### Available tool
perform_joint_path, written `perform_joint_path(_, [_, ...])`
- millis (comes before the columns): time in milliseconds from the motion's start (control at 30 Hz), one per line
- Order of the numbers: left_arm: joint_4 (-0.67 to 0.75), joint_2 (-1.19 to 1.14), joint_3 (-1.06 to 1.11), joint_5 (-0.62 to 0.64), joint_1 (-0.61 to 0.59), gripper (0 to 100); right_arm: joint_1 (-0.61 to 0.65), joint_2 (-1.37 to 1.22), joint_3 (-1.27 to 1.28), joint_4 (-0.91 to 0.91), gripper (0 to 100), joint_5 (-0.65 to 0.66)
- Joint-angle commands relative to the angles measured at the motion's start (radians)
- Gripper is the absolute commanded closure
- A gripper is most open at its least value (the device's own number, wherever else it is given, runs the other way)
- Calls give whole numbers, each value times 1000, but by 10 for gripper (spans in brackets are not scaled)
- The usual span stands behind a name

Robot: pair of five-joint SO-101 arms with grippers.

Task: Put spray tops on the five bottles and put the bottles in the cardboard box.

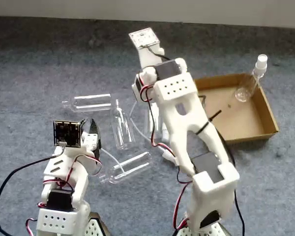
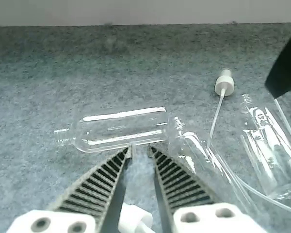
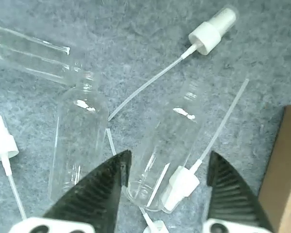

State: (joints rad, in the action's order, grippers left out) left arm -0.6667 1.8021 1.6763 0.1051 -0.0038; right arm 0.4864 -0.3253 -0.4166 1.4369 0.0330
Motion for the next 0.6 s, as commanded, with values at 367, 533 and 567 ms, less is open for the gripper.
perform_joint_path(367, [-38, 12, 18, -104, -5, 994, -16, -435, -447, 124, 714, -20])
perform_joint_path(533, [-38, 12, 18, -104, -5, 994, -59, -533, -536, 134, 716, -21])
perform_joint_path(567, [-38, 12, 18, -104, -5, 994, -65, -547, -549, 134, 717, -21])
